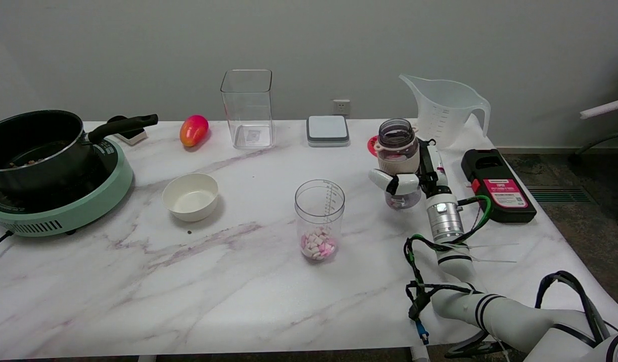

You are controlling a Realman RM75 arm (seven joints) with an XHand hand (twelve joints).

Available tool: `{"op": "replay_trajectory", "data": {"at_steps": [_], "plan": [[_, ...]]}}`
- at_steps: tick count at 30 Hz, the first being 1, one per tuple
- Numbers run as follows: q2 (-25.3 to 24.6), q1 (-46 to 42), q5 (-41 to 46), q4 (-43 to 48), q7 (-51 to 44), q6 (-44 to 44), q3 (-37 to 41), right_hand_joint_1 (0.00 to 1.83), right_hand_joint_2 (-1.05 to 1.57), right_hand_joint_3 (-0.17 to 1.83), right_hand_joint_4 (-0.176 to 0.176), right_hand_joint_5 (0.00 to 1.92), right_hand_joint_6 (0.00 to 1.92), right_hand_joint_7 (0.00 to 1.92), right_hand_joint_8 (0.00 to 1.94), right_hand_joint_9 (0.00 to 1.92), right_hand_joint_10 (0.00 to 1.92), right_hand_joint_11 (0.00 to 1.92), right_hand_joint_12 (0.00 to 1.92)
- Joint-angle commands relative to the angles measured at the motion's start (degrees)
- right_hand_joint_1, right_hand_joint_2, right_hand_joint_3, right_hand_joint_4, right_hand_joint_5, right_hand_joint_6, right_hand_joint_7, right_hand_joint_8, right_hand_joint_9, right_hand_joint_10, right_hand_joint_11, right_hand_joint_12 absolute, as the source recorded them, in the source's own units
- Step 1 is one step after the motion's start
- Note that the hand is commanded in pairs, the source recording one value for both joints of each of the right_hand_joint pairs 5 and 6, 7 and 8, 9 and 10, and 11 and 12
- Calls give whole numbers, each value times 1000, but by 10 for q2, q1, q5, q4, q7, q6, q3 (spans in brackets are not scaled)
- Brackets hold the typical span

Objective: Place the bottle on the table.

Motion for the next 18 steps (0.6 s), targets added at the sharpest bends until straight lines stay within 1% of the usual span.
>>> {"op": "replay_trajectory", "data": {"at_steps": [1,3,4,6,13,18], "plan": [[3,-8,6,5,3,5,-4,1096,-143,979,0,495,495,666,666,613,613,580,580],[3,-8,6,7,4,5,-4,1092,-181,979,0,404,404,651,651,597,597,571,571],[4,-9,6,7,4,5,-4,1084,-211,953,0,310,310,642,642,579,579,560,560],[4,-11,6,7,5,5,-4,1074,-223,888,0,247,247,624,624,560,560,548,548],[12,-17,6,15,16,-2,-1,1061,-218,787,0,181,181,583,583,534,534,528,528],[18,-19,18,15,29,-11,-4,1060,-212,770,0,169,169,574,574,525,525,517,517]]}}
